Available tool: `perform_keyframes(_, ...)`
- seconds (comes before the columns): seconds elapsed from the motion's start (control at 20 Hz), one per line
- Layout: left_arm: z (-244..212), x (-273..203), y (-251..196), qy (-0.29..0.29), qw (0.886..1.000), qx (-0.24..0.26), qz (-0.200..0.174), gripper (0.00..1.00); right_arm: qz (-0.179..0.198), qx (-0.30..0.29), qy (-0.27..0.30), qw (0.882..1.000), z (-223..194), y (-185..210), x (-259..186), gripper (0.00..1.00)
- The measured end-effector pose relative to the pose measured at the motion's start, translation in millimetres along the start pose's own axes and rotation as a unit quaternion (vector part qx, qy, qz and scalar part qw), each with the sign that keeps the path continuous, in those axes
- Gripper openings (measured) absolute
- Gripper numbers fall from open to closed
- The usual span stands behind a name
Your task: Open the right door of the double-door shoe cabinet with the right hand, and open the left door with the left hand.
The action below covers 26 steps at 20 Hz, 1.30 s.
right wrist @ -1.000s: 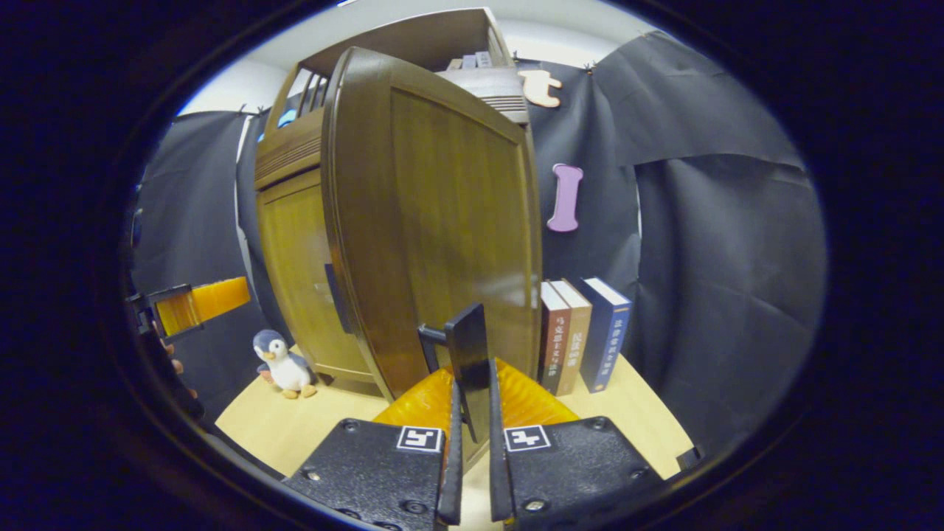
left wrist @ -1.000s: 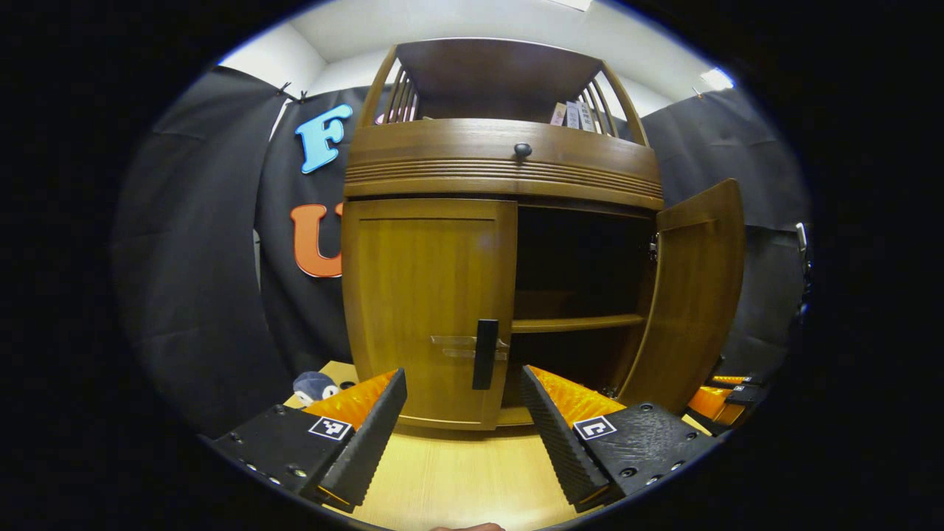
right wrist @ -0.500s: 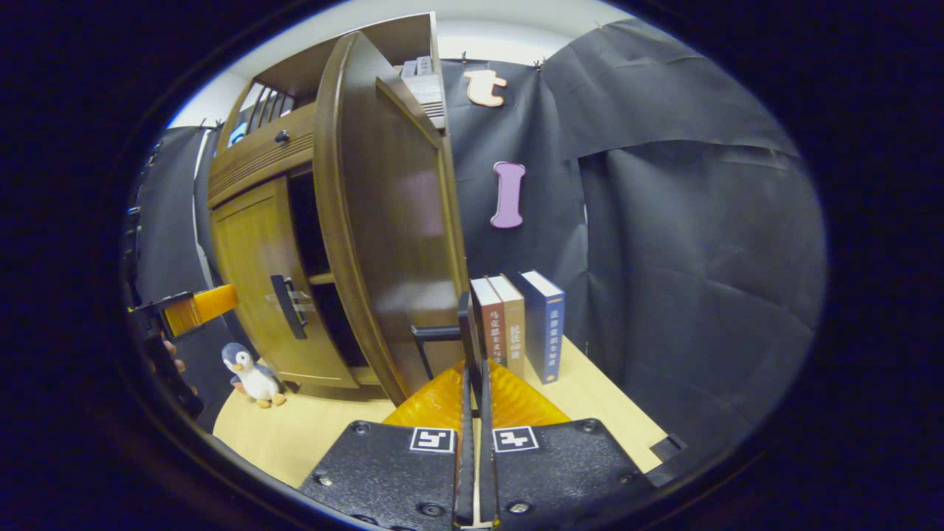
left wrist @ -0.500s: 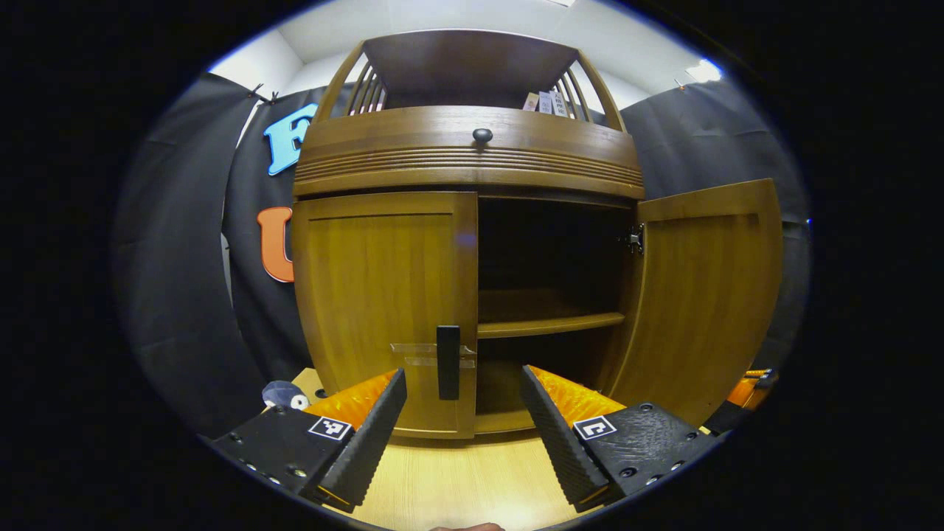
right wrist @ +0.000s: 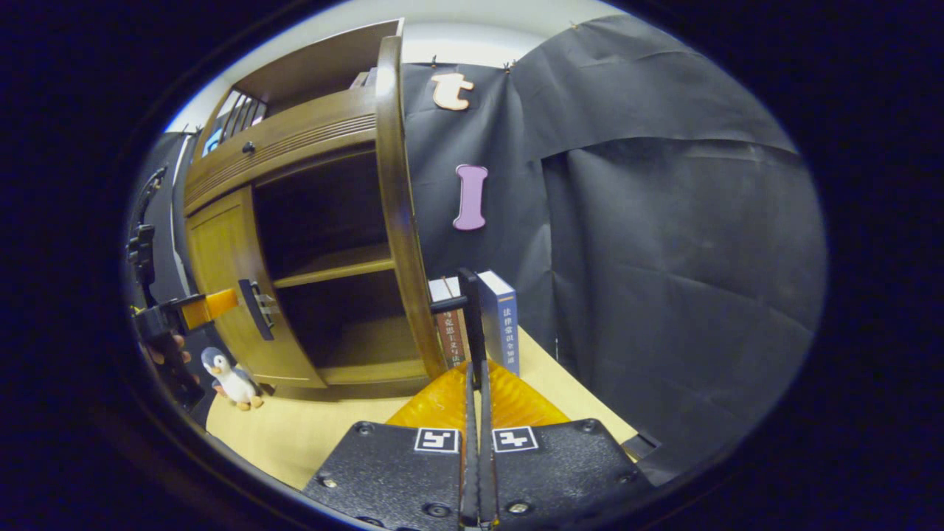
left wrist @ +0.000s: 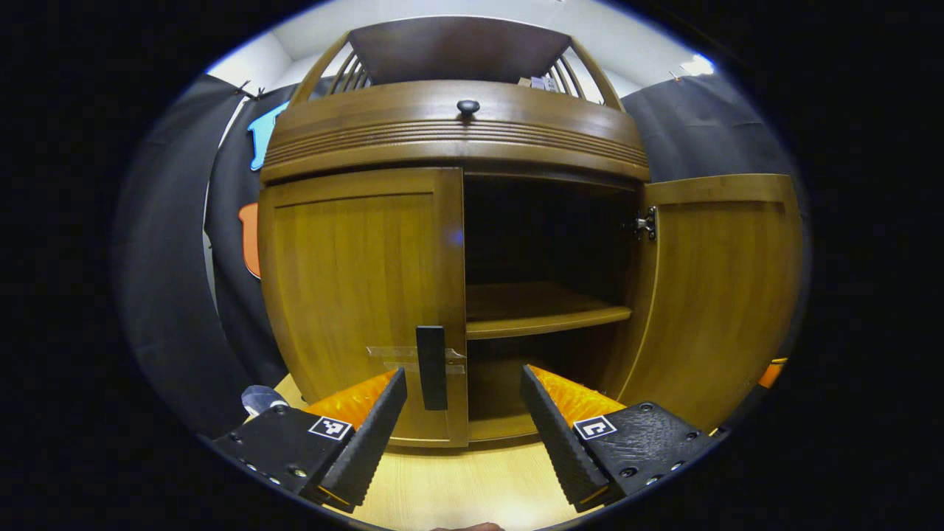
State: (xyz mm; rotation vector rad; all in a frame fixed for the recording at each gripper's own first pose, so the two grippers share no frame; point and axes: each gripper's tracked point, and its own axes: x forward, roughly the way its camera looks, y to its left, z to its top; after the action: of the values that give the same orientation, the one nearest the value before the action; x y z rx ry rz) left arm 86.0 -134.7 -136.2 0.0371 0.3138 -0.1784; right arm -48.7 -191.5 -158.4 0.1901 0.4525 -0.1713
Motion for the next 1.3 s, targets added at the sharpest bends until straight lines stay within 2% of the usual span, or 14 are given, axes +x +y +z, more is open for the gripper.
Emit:
perform_keyframes(0.2,-9,27,12,0.005,1.0,-0.006,0.008,0.93,-0.003,-0.009,-0.019,1.0,9,-6,-11,0.01)
perform_keyframes(0.3,-21,42,19,0.018,1.0,-0.003,0.01,0.84,-0.007,-0.014,-0.034,0.999,15,-8,-17,0.04)
perform_keyframes(0.35,-26,48,21,0.023,1.0,0.0,0.009,1.0,-0.01,-0.017,-0.043,0.999,20,-10,-19,0.04)
perform_keyframes(0.45,-36,65,24,0.031,0.999,0.004,0.009,0.77,-0.009,-0.02,-0.064,0.998,28,-9,-25,0.04)
perform_keyframes(0.55,-41,77,29,0.031,0.999,0.004,0.01,0.89,-0.001,-0.022,-0.075,0.997,33,-5,-29,0.04)
perform_keyframes(0.75,-47,97,33,0.028,1.0,-0.008,0.009,0.66,0.031,-0.033,-0.073,0.996,33,15,-35,0.07)
perform_keyframes(0.85,-48,107,38,0.024,1.0,-0.014,0.012,0.67,0.036,-0.035,-0.07,0.996,32,20,-38,0.2)
perform_keyframes(0.9,-45,105,42,0.019,1.0,-0.016,0.011,0.54,0.036,-0.034,-0.069,0.996,32,18,-39,0.33)
perform_keyframes(0.95,-44,107,41,0.016,1.0,-0.019,0.008,0.48,0.036,-0.031,-0.07,0.996,32,19,-40,0.36)
perform_keyframes(1.0,-42,108,41,0.014,1.0,-0.02,0.005,0.62,0.037,-0.029,-0.069,0.997,32,20,-40,0.4)
perform_keyframes(1.05,-40,108,41,0.015,1.0,-0.017,0.005,0.49,0.037,-0.028,-0.069,0.997,31,20,-41,0.4)
perform_keyframes(1.1,-43,111,37,0.014,1.0,-0.018,-0.002,0.49,0.037,-0.029,-0.07,0.996,32,21,-43,0.41)
perform_keyframes(1.25,-40,117,37,0.009,1.0,0.011,0.005,0.22,0.04,-0.033,-0.068,0.996,25,27,-56,0.43)
perform_keyframes(1.3,-40,109,38,0.01,1.0,0.011,0.003,0.31,0.042,-0.035,-0.067,0.996,24,30,-56,0.42)
